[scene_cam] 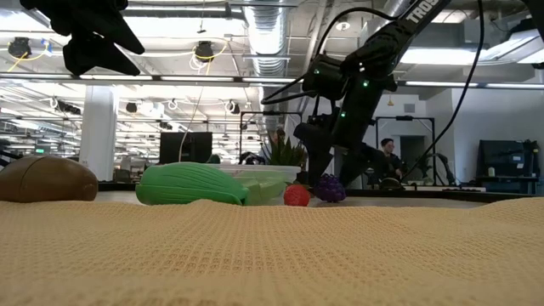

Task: Pick and placing Produce into tupperware
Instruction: Put the purple grapes into the transparent bin

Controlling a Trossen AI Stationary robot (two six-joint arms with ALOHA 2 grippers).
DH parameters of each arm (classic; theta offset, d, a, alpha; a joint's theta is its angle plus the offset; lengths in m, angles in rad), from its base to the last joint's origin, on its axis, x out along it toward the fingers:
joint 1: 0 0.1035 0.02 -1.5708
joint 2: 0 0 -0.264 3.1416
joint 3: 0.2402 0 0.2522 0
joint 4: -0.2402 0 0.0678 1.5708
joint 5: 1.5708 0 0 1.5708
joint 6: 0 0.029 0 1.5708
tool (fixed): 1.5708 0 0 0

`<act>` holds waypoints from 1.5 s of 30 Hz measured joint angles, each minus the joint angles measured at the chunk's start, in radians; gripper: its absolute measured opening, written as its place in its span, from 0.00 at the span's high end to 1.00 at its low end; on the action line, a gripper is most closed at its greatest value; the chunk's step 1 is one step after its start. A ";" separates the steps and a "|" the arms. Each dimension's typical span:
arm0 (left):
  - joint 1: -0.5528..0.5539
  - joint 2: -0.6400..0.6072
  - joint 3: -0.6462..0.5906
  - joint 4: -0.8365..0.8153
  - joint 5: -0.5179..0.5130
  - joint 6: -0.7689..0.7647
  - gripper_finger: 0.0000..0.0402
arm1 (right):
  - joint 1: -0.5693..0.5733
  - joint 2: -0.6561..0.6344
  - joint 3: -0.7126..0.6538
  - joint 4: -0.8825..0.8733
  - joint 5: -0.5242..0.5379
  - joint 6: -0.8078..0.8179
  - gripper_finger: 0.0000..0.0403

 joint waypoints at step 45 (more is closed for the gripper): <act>0.000 0.000 0.000 -0.003 -0.001 -0.008 0.48 | 0.000 0.000 0.001 -0.021 -0.002 0.008 0.45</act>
